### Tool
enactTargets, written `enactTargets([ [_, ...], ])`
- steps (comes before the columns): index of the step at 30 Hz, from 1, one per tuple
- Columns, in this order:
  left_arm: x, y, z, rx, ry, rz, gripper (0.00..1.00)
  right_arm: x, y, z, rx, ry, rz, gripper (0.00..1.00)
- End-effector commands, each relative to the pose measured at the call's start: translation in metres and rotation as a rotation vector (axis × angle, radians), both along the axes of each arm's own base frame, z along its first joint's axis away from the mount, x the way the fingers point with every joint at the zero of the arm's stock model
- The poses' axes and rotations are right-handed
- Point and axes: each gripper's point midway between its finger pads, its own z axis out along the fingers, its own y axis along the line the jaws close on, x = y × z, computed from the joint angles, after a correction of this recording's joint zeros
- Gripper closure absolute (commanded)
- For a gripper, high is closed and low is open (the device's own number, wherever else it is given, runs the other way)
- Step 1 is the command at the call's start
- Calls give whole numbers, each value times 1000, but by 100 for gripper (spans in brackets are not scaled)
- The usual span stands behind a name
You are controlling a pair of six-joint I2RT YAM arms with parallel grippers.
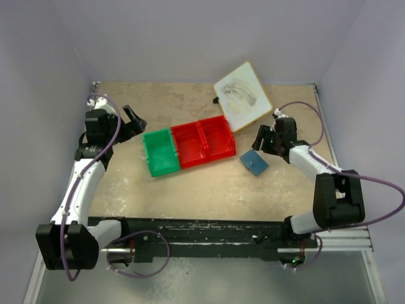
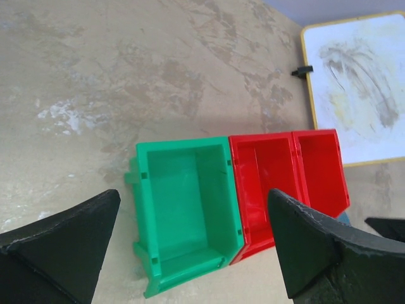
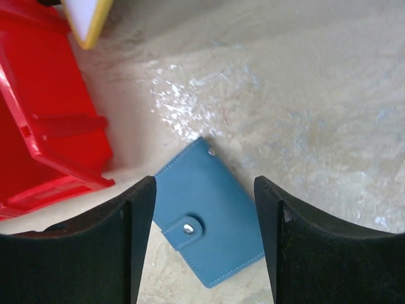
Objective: Take the credit cards out of the card holder
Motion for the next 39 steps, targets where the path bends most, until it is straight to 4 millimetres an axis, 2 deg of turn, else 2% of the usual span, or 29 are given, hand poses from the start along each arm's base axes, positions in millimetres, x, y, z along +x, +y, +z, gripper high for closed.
enactTargets([
  [1,-8,-33,20,13,-69,-178,3,10,8,-4,0,16,73,35],
  [4,-23,-58,18,-6,-67,-297,2,0,15,-29,40,82,83,37],
  [6,-36,-72,8,-22,-48,-352,0,-14,17,-40,62,110,74,39],
  [9,-56,-95,-5,-134,-34,-419,1,-41,17,-45,77,131,44,42],
  [11,-73,-111,-14,-185,-20,-459,1,-59,21,-44,118,124,39,43],
  [12,-81,-118,-17,-194,-15,-481,1,-65,34,-38,179,105,77,45],
  [14,-95,-133,-22,-198,-1,-526,0,-75,45,-27,237,92,89,48],
  [17,-107,-154,-25,-198,15,-584,5,-80,49,-12,252,42,86,49],
  [21,-112,-188,-25,-131,16,-634,10,-84,49,-7,257,39,82,50],
  [23,-116,-209,-35,-73,32,-648,11,-84,51,-6,270,32,88,50],
  [26,-118,-241,-55,1,76,-637,12,-81,36,-13,204,55,9,47],
  [28,-117,-265,-63,34,84,-645,12,-79,26,-21,168,70,-53,48],
  [31,-126,-304,-65,80,90,-701,14,-80,43,-23,245,86,13,51],
  [33,-131,-324,-70,105,93,-729,15,-83,53,-26,290,93,56,58],
  [36,-134,-340,-83,103,115,-747,18,-90,58,-35,294,124,103,59],
  [39,-130,-339,-98,117,144,-712,20,-100,62,-45,299,159,143,61],
])
